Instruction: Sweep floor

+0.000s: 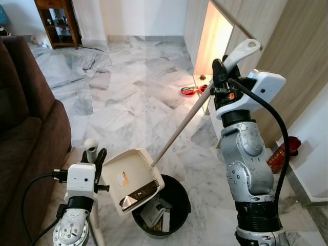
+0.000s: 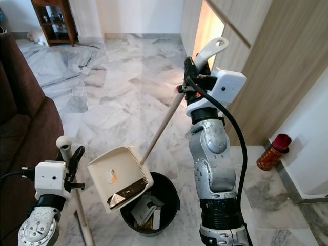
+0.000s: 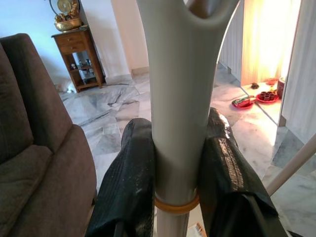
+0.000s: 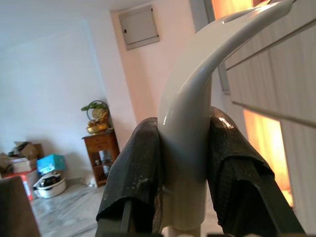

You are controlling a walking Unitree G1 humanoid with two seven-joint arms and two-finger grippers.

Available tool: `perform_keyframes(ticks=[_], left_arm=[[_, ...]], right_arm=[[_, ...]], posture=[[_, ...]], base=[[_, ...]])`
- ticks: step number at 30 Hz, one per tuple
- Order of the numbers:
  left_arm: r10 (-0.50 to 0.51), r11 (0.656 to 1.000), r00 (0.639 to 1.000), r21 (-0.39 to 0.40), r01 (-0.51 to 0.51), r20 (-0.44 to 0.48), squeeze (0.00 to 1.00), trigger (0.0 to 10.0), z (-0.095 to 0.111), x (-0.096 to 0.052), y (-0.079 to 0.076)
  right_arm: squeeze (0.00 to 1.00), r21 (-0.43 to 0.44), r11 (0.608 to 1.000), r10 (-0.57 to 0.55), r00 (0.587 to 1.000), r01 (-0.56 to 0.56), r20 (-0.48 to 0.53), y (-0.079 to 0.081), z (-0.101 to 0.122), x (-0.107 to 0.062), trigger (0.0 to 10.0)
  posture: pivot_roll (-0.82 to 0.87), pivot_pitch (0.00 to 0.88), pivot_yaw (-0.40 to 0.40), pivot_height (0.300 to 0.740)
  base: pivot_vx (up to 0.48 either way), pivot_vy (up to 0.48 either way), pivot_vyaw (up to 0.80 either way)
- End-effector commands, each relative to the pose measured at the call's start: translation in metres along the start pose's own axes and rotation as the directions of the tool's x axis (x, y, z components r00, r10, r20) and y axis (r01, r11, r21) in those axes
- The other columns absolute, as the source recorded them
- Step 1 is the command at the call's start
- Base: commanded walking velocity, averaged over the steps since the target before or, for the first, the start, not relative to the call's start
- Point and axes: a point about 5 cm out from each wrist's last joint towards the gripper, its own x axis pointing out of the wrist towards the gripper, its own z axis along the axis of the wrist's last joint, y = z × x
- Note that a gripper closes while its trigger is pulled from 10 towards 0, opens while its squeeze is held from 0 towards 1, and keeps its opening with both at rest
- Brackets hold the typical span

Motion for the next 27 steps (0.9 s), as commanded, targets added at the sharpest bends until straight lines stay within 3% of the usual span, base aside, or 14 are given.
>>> perform_keyframes(ticks=[1, 8, 10, 14, 27], left_arm=[[-0.002, 1.0, 0.999, 0.011, 0.001, 0.046, 0.0, 10.0, 0.009, 0.001, 0.001], [-0.006, 1.0, 0.999, 0.01, 0.005, 0.047, 0.0, 10.0, 0.009, 0.002, 0.001], [-0.006, 1.0, 0.999, 0.01, 0.005, 0.047, 0.0, 10.0, 0.009, 0.002, 0.001], [-0.003, 1.0, 0.999, 0.008, 0.003, 0.05, 0.0, 10.0, 0.01, 0.002, 0.001], [-0.013, 1.0, 0.998, 0.007, 0.013, 0.057, 0.0, 10.0, 0.01, 0.004, 0.0]], right_arm=[[0.0, -0.028, 1.0, 0.01, 0.99, -0.006, 0.138, 0.003, 0.027, 0.004, 10.0], [0.0, -0.132, 0.99, 0.075, 0.982, -0.052, 0.176, 0.011, 0.032, 0.0, 10.0], [0.0, -0.127, 0.99, 0.082, 0.982, -0.06, 0.173, 0.012, 0.031, -0.001, 10.0], [0.0, -0.108, 0.99, 0.11, 0.982, -0.094, 0.154, 0.022, 0.026, -0.013, 10.0], [0.0, -0.206, 0.94, 0.303, 0.944, -0.273, 0.133, 0.059, 0.02, -0.045, 10.0]], posture=[[0.04, 0.047, -0.021, 0.74], [0.04, 0.048, -0.02, 0.74], [0.04, 0.049, -0.019, 0.74], [0.04, 0.05, -0.021, 0.74], [0.03, 0.055, -0.02, 0.74]], base=[[0.0, 0.0, 0.0], [0.0, 0.0, 0.0], [0.0, 0.0, 0.0], [0.0, 0.0, 0.0], [0.0, 0.0, 0.0]])
